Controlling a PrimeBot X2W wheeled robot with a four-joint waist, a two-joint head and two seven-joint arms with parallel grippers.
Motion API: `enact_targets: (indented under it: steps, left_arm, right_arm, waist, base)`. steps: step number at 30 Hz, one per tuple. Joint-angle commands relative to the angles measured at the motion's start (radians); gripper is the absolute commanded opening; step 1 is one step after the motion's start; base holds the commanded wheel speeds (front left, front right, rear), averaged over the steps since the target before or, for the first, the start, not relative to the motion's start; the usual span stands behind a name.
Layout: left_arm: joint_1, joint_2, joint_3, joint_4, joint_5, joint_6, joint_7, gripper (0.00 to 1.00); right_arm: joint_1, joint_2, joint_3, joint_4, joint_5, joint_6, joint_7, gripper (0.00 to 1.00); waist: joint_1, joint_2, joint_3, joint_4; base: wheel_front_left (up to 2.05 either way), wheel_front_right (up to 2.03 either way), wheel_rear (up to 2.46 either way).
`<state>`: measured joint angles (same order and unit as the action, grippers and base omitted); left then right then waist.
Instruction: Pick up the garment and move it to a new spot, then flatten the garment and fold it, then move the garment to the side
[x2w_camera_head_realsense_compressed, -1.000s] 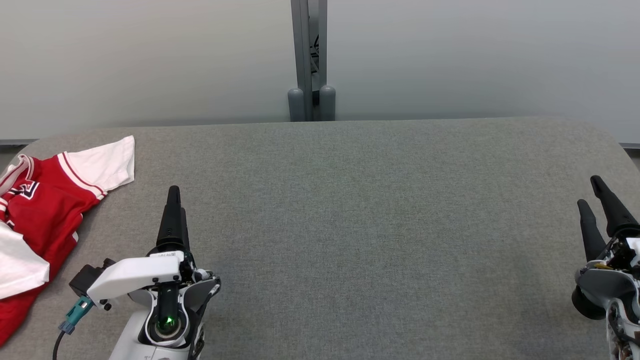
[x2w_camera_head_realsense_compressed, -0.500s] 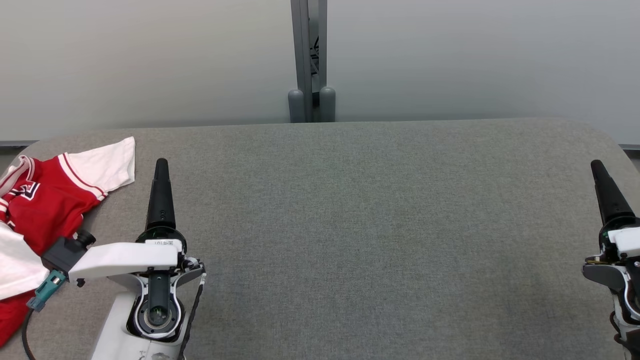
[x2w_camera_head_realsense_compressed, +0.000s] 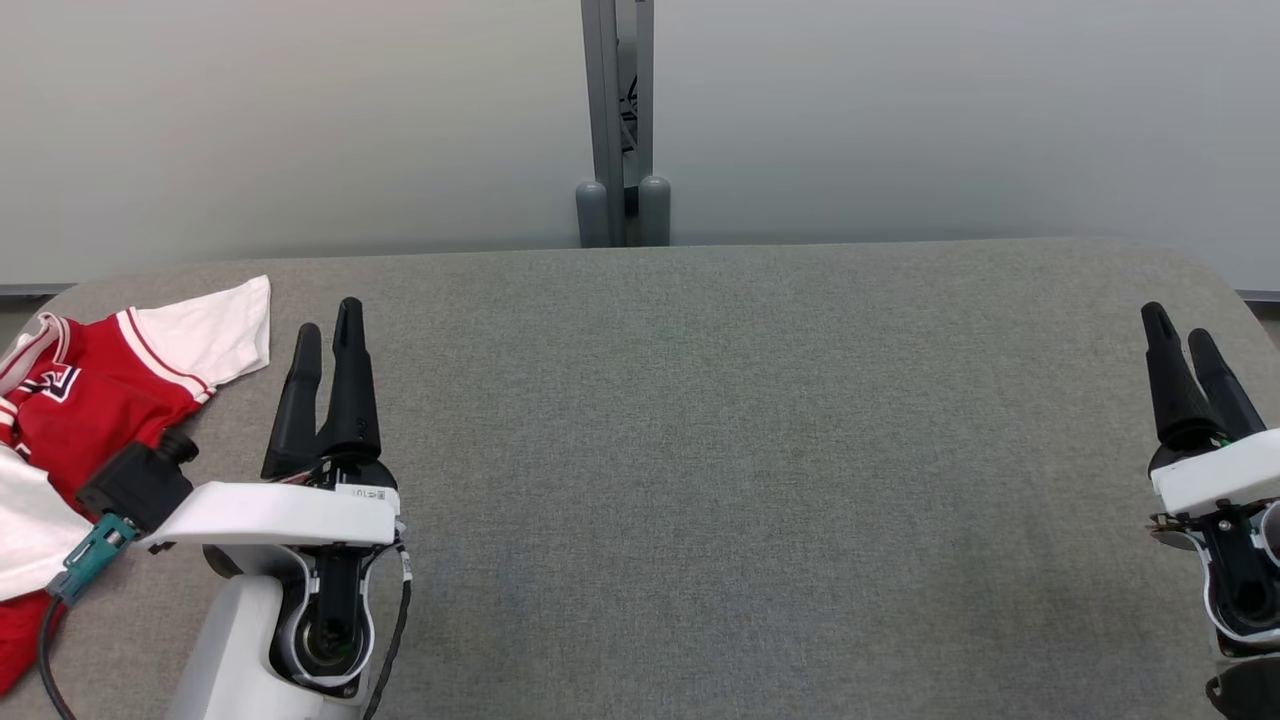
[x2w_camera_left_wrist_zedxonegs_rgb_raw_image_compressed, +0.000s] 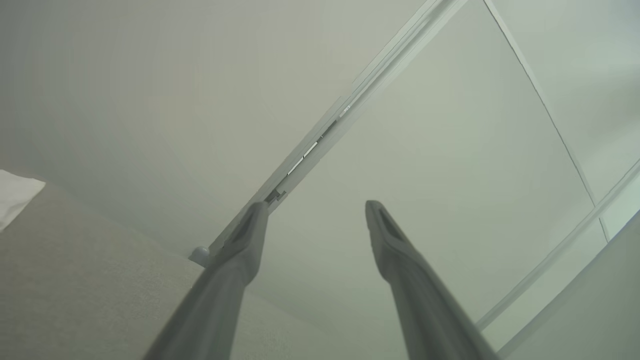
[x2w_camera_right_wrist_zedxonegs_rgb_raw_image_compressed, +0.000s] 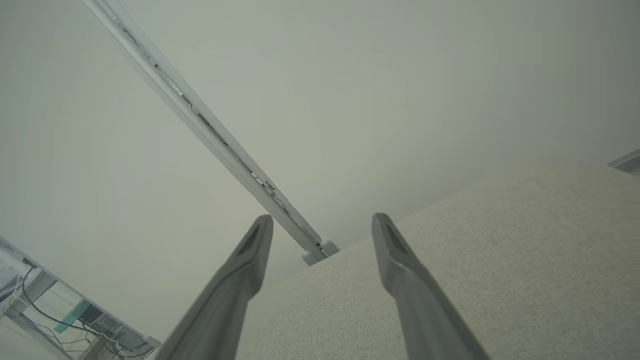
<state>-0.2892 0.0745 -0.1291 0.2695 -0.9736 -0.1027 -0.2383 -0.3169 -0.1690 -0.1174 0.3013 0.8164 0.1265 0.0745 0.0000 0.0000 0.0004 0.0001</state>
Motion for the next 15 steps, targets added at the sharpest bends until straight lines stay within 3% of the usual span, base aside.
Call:
enact_targets:
  steps: [1, 15]
  left_arm:
    - [-0.012, 0.006, 0.005, -0.027, 0.051, 0.007, -0.003, 1.0]
    - [0.037, 0.033, -0.022, -0.055, 0.331, 0.054, -0.008, 1.0]
  right_arm:
    - [-0.005, -0.02, 0.011, -0.027, -0.046, 0.004, -0.018, 1.0]
    - [0.039, -0.013, 0.086, -0.076, -0.276, 0.005, -0.092, 1.0]
  waist:
    - [0.0, 0.0, 0.0, 0.0]
    - [0.0, 0.0, -0.002, -0.004]
  base:
    - [0.0, 0.0, 0.0]
    - [0.0, 0.0, 0.0]
